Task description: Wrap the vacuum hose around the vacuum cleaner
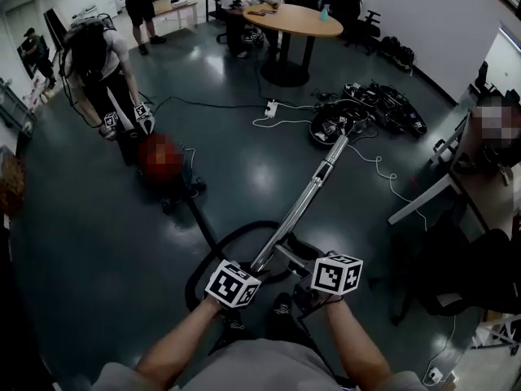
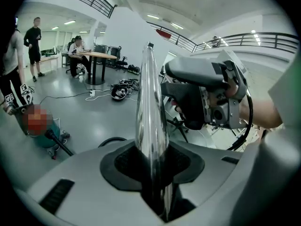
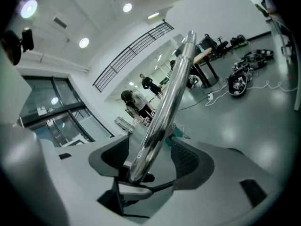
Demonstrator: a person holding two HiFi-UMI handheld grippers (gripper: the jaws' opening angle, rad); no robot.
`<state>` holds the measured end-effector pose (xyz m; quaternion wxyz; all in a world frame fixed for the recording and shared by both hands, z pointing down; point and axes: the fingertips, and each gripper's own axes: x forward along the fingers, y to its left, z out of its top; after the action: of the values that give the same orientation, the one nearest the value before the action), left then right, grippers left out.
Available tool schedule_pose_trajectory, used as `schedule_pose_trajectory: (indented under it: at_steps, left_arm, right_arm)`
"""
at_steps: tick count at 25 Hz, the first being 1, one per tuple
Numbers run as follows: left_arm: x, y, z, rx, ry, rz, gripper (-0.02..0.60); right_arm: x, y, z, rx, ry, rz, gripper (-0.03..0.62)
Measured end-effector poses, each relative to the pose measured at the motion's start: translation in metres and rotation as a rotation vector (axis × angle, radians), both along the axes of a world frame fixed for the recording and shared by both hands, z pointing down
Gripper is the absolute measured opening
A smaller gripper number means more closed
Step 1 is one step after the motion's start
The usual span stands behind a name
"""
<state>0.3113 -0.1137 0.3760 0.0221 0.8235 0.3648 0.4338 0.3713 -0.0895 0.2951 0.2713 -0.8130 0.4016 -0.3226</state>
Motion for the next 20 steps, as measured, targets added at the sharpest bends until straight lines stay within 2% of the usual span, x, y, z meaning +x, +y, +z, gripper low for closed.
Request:
schedule_pose_trajectory:
  at_steps: [3,6,11,14,18,20]
  left_arm:
    - [0.003,0.009,-0.001,0.029,0.008,-0.044,0.144]
    - [-0.001,0.019,-0.005,0.052,0.018,-0.079,0.144]
    - [0.004,0.044,-0.004,0.069,0.035,-0.102,0.144]
    - [0.014,0.060,-0.002,0.082,0.036,-0.104,0.144]
    - [0.023,0.075,0.000,0.092,0.029,-0.113,0.144]
    - [0.026,0.081,0.005,0.101,0.022,-0.124,0.144]
  right_arm:
    - [0.024,0.002,-0.001,0.152,-0.108,0.037,0.264]
    - [0.034,-0.007,-0.004,0.232,-0.160,0.026,0.264]
    - [0.054,-0.001,-0.011,0.336,-0.154,0.045,0.262]
    - [0.069,0.014,-0.008,0.355,-0.152,0.066,0.256]
    - [0.086,0.029,0.001,0.348,-0.160,0.125,0.114]
    - [0.091,0.034,0.005,0.352,-0.167,0.128,0.110]
